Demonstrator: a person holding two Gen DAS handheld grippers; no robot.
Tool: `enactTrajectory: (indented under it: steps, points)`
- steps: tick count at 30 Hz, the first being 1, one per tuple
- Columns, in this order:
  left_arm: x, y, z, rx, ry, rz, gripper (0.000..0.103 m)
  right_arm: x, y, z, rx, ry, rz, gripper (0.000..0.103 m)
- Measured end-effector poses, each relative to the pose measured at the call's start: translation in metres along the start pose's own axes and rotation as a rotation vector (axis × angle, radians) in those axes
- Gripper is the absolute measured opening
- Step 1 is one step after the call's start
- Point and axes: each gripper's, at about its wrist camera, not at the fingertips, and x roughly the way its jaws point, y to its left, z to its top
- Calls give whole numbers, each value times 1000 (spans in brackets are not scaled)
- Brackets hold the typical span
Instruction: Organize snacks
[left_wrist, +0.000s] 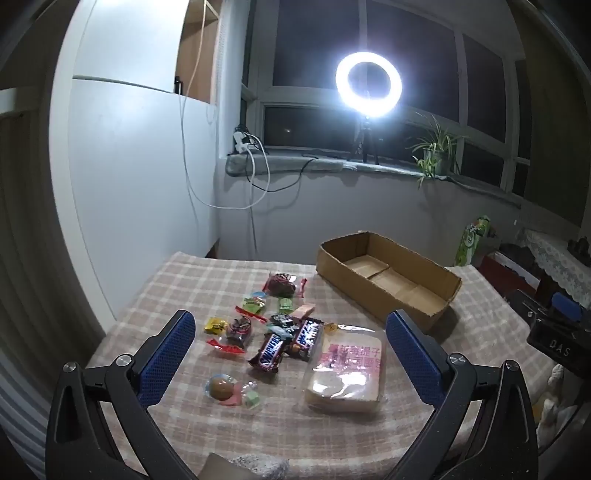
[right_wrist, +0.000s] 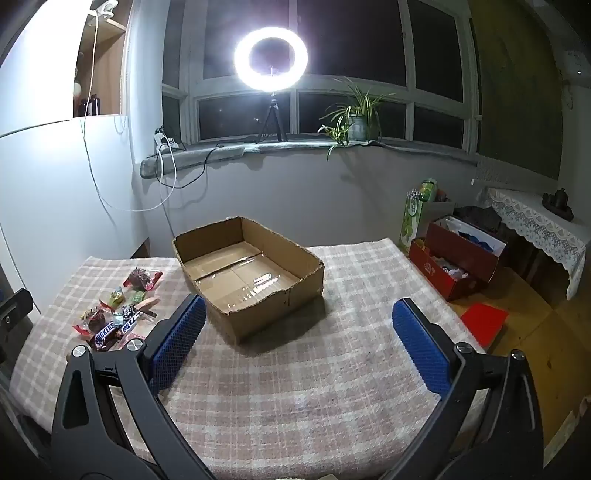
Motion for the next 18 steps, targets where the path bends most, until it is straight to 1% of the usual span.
enactTrajectory:
  steps: [2,4,9,11,18]
  points:
    - [0,0,0,16,-2,5,103,0,1,-1,2,0,1,103]
    - [-2,-1,3,23,-12,9,103,-4,-1,10,6,-8,4,103]
    - [-1,1,9,17,-14,25,103,-12,0,17,11,-52,5,103]
    - [-3,2,4,17,-32,34,103,-17,-2,15,14,-78,2,103]
    - [-3,4,4,21,-38,56,103,-13,1,14,15,-69,13,103]
